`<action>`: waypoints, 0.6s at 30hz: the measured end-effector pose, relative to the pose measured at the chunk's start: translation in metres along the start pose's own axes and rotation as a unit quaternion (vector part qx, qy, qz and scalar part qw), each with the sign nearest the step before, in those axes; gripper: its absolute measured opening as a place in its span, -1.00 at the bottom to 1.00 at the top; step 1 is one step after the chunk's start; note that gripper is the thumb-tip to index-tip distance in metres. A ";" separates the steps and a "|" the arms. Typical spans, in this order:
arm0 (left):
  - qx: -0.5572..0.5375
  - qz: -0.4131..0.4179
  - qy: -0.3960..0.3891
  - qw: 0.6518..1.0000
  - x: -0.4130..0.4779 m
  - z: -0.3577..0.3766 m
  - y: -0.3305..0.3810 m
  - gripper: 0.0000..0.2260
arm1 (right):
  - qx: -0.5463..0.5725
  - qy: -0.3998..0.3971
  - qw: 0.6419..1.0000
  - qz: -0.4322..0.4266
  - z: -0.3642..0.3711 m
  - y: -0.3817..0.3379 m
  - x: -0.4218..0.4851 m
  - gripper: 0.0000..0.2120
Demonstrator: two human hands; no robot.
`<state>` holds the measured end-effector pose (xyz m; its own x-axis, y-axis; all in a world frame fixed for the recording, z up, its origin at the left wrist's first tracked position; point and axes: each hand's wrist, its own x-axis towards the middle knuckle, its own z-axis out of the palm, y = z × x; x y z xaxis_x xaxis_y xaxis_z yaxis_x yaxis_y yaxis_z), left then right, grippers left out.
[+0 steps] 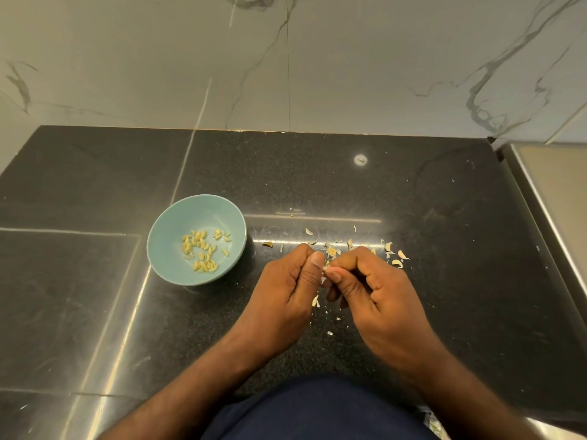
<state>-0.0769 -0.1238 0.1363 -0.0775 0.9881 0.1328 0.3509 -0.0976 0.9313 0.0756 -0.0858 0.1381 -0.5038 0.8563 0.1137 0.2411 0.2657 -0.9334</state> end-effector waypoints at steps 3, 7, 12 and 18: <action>-0.030 -0.030 -0.007 0.999 -0.001 0.001 0.000 -0.72 | 0.006 0.019 1.000 -0.021 0.001 0.001 -0.001 -0.89; -0.152 -0.097 -0.029 0.983 0.001 0.001 0.015 -0.62 | 0.045 0.041 0.998 -0.031 0.002 0.002 -0.002 -0.91; -0.290 -0.196 -0.019 0.937 0.001 0.000 0.016 -0.69 | 0.073 0.065 0.995 -0.022 0.002 0.001 -0.003 -0.93; -0.178 -0.162 0.067 0.968 0.001 -0.007 0.005 -0.82 | 0.117 0.100 0.988 0.020 -0.004 -0.003 0.000 -0.90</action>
<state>-0.0820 -0.1237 0.1433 -0.2589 0.9515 -0.1663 -0.0541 0.1576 0.9860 0.0780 -0.0847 0.1418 -0.3171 0.9411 0.1177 0.0480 0.1399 -0.9890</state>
